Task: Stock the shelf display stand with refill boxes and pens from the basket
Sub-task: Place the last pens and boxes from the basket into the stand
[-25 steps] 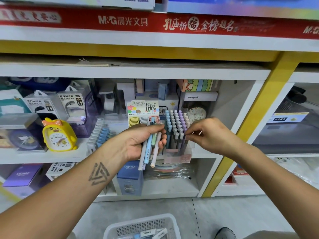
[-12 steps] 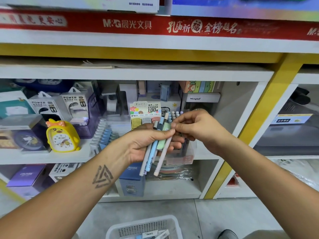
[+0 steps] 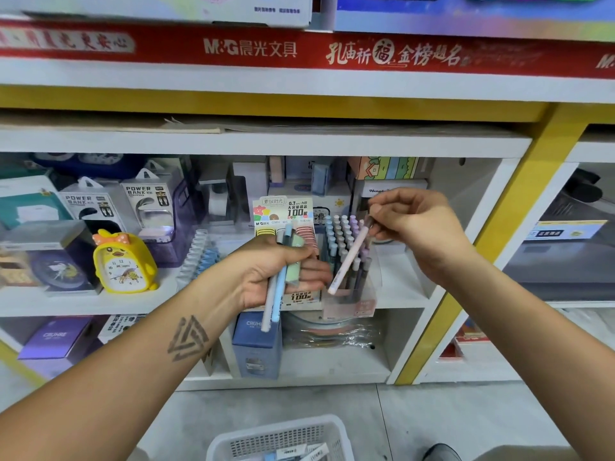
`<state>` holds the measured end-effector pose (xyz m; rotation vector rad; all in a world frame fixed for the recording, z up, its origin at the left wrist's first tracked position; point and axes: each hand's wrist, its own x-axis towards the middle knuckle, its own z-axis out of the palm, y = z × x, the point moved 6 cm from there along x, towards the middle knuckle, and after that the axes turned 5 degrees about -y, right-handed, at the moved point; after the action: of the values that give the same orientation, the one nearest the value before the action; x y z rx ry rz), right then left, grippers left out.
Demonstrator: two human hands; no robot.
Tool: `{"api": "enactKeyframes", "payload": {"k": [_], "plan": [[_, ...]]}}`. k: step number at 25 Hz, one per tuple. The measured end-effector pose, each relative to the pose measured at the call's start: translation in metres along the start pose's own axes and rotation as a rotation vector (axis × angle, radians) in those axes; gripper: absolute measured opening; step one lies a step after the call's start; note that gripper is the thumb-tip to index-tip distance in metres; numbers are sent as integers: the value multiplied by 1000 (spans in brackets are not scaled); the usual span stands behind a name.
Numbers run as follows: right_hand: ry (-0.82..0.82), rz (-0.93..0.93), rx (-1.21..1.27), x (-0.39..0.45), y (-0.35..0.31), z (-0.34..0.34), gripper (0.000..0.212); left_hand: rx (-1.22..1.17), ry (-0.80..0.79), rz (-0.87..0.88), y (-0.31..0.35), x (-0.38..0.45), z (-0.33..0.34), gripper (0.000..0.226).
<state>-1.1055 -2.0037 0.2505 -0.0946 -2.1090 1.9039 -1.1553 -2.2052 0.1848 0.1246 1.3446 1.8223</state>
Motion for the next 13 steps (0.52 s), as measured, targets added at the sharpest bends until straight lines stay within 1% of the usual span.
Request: {"api": "enactKeyframes", "payload": {"k": [2,4,6,9,11,13], "plan": [[69,-115,-103,0,-9,-9,9,8,124,45,7,2,-14,8],[62,-180,-200,-2,-16,-8,11,-31,149,33,10,3,-20,8],[23,-208,-275,-3,-18,-3,10,-79,110,-6,10,3,-18,13],[79,-235,-374,-3,-23,-12,13,-116,24,-40,5,3,-8,16],[120,-249,-524,-3,-25,-22,14,-113,-28,-41,1,4,0,19],[113,-265,-684,-4,-20,-24,14,-111,-62,-41,-3,5,7,18]]}}
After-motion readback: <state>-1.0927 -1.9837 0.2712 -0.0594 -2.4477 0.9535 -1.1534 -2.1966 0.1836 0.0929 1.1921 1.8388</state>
